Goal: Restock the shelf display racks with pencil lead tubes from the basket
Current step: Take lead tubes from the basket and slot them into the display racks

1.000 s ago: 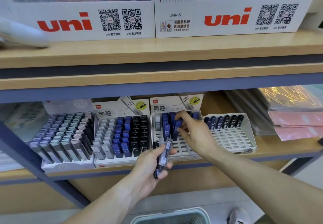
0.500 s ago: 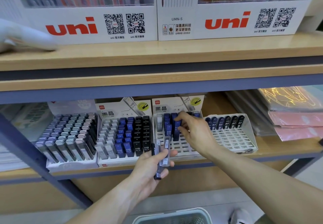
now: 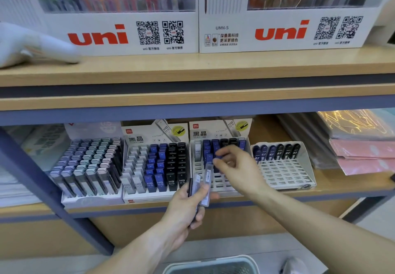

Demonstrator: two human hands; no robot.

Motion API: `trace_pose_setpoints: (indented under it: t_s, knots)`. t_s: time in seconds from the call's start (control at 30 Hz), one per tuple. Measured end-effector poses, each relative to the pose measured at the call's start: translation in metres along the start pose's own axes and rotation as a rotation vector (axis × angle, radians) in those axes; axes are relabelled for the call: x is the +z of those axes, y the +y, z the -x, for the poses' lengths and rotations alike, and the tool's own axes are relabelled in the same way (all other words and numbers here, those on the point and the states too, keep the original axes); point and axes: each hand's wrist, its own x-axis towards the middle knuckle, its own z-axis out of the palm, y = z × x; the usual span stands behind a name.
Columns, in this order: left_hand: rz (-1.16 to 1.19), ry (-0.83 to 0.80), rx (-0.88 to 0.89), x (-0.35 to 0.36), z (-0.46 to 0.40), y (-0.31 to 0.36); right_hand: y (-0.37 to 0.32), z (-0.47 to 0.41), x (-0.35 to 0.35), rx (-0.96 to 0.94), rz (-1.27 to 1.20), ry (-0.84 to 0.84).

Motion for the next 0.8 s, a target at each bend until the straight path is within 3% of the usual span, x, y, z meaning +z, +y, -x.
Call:
trace_pose_setpoints:
  t_s: [0.2, 0.33, 0.57, 0.8]
  knots:
    - [-0.015, -0.013, 0.047, -0.002, 0.001, -0.006, -0.003, 0.018, -0.002, 0.215, -0.326, -0.193]
    - [0.024, 0.01, 0.057, -0.004, 0.001, -0.002, -0.008, 0.016, -0.016, 0.192, -0.449, -0.262]
    - [0.084, 0.096, 0.095, -0.004, 0.006, 0.006, -0.011, 0.014, -0.024, 0.19, -0.352, -0.233]
    - [0.183, 0.156, 0.085, -0.006, 0.005, 0.019, -0.018, 0.022, -0.022, 0.164, -0.193, -0.545]
